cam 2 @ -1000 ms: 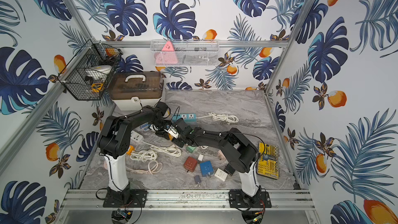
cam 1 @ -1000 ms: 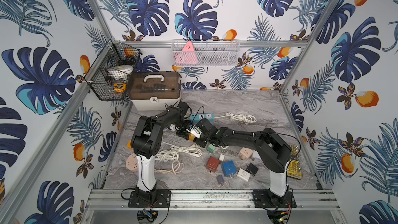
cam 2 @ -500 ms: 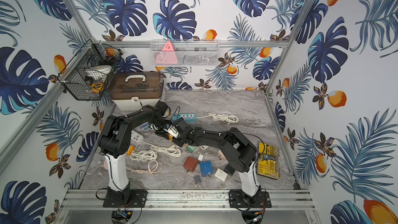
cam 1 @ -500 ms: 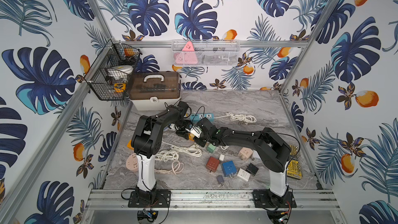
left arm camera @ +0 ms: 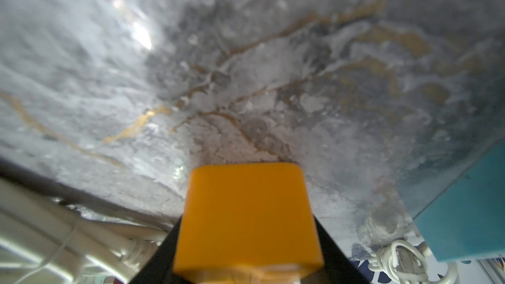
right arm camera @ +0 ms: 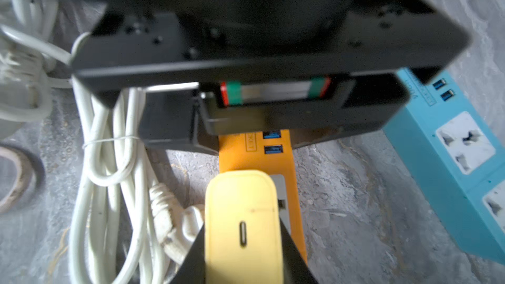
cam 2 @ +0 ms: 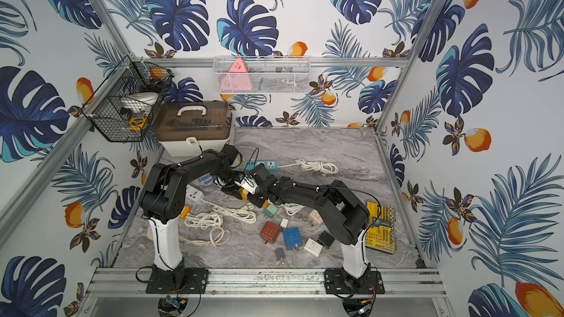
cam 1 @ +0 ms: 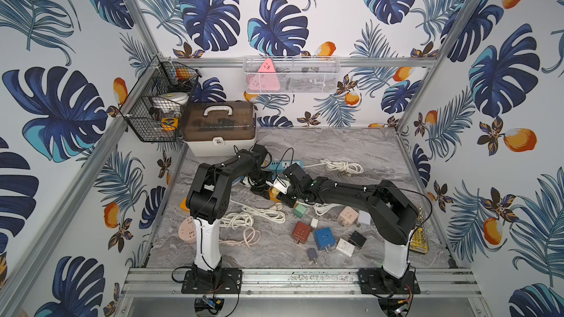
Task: Pull the plug off the socket
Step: Remove the plug from the socket, then place the plug at the center of the board.
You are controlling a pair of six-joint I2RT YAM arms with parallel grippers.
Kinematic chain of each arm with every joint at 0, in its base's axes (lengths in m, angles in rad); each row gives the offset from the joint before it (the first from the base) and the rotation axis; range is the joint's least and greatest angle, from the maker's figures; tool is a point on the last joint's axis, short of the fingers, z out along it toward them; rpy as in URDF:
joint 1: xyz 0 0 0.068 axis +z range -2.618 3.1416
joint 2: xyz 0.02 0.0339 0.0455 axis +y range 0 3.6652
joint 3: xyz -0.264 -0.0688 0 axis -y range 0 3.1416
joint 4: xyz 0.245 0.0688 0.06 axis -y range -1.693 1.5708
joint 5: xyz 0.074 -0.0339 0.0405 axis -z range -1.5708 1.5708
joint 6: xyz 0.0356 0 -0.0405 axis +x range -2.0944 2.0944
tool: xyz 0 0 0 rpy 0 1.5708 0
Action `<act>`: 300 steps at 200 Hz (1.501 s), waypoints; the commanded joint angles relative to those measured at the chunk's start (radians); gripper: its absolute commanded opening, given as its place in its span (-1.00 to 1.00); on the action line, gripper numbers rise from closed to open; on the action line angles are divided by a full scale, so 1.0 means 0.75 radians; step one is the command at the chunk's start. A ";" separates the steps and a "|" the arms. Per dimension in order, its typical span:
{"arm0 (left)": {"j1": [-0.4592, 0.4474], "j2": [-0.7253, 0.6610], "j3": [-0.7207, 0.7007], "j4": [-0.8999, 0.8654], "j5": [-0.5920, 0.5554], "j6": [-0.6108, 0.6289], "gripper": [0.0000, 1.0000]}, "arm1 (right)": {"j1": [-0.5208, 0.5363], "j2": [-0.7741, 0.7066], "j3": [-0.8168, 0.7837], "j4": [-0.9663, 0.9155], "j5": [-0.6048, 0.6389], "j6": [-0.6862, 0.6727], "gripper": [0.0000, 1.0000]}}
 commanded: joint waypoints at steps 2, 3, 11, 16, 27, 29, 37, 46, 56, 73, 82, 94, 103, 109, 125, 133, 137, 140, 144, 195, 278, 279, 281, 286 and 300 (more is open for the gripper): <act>0.002 0.039 -0.018 0.092 -0.123 -0.009 -1.00 | -0.027 -0.032 0.028 0.062 -0.196 0.080 -1.00; 0.001 0.039 -0.019 0.092 -0.123 -0.010 -1.00 | -0.028 -0.033 0.028 0.062 -0.197 0.080 -1.00; 0.001 0.043 -0.017 0.097 -0.121 -0.011 -1.00 | -0.033 -0.035 0.028 0.057 -0.202 0.081 -1.00; 0.001 0.045 -0.015 0.101 -0.121 -0.011 -1.00 | -0.033 -0.036 0.030 0.053 -0.206 0.078 -1.00; 0.002 0.047 -0.013 0.109 -0.121 -0.011 -1.00 | -0.034 -0.040 0.032 0.039 -0.210 0.069 -0.99; 0.002 0.049 -0.011 0.109 -0.121 -0.011 -1.00 | -0.034 -0.041 0.032 0.037 -0.211 0.069 -0.99; 0.001 0.049 -0.009 0.111 -0.119 -0.011 -1.00 | -0.036 -0.048 0.027 0.035 -0.207 0.070 -0.99; 0.003 0.049 -0.009 0.117 -0.119 -0.015 -1.00 | -0.033 -0.059 0.017 0.041 -0.202 0.077 -0.99; 0.002 0.048 -0.013 0.125 -0.117 -0.017 -1.00 | -0.036 -0.076 0.010 0.042 -0.202 0.093 -0.98; 0.002 0.045 -0.020 0.138 -0.113 -0.021 -1.00 | -0.038 -0.119 -0.002 0.033 -0.210 0.138 -0.97; 0.002 0.043 -0.022 0.142 -0.111 -0.020 -1.00 | -0.038 -0.149 -0.009 0.016 -0.226 0.167 -0.97; 0.001 0.041 -0.024 0.146 -0.111 -0.017 -1.00 | -0.038 -0.202 -0.025 -0.019 -0.250 0.214 -0.98; 0.002 0.039 -0.026 0.155 -0.108 -0.016 -1.00 | -0.039 -0.250 -0.044 -0.046 -0.263 0.265 -0.97; 0.002 0.038 -0.028 0.157 -0.107 -0.015 -1.00 | -0.036 -0.285 -0.063 -0.058 -0.266 0.303 -0.95; 0.001 0.039 -0.021 0.168 -0.104 -0.007 -1.00 | -0.034 -0.380 -0.099 -0.129 -0.278 0.426 -0.88; 0.001 0.039 -0.013 0.164 -0.104 0.000 -1.00 | -0.033 -0.421 -0.112 -0.174 -0.289 0.496 -0.84; 0.001 0.039 -0.009 0.162 -0.106 0.003 -1.00 | -0.032 -0.436 -0.118 -0.198 -0.297 0.535 -0.83; 0.001 0.037 -0.008 0.161 -0.108 0.006 -1.00 | -0.032 -0.447 -0.122 -0.215 -0.305 0.566 -0.82; 0.001 0.037 -0.006 0.161 -0.108 0.009 -1.00 | -0.031 -0.458 -0.125 -0.242 -0.321 0.605 -0.81; 0.003 0.026 -0.008 0.168 -0.114 0.016 -1.00 | 0.090 -0.431 -0.187 -0.461 -0.378 0.921 -0.79; 0.006 0.011 0.004 0.156 -0.121 0.038 -1.00 | 0.263 -0.129 0.010 -0.693 -0.359 0.990 -0.64; 0.007 0.011 0.003 0.156 -0.122 0.038 -1.00 | 0.264 -0.126 0.012 -0.694 -0.357 0.991 -0.64; 0.007 0.011 0.002 0.155 -0.121 0.038 -1.00 | 0.264 -0.120 0.016 -0.698 -0.354 0.992 -0.64; 0.005 0.011 0.000 0.157 -0.121 0.036 -1.00 | 0.264 -0.107 0.021 -0.703 -0.356 0.993 -0.64; 0.006 0.011 -0.003 0.159 -0.119 0.034 -1.00 | 0.267 -0.076 0.028 -0.710 -0.365 0.991 -0.64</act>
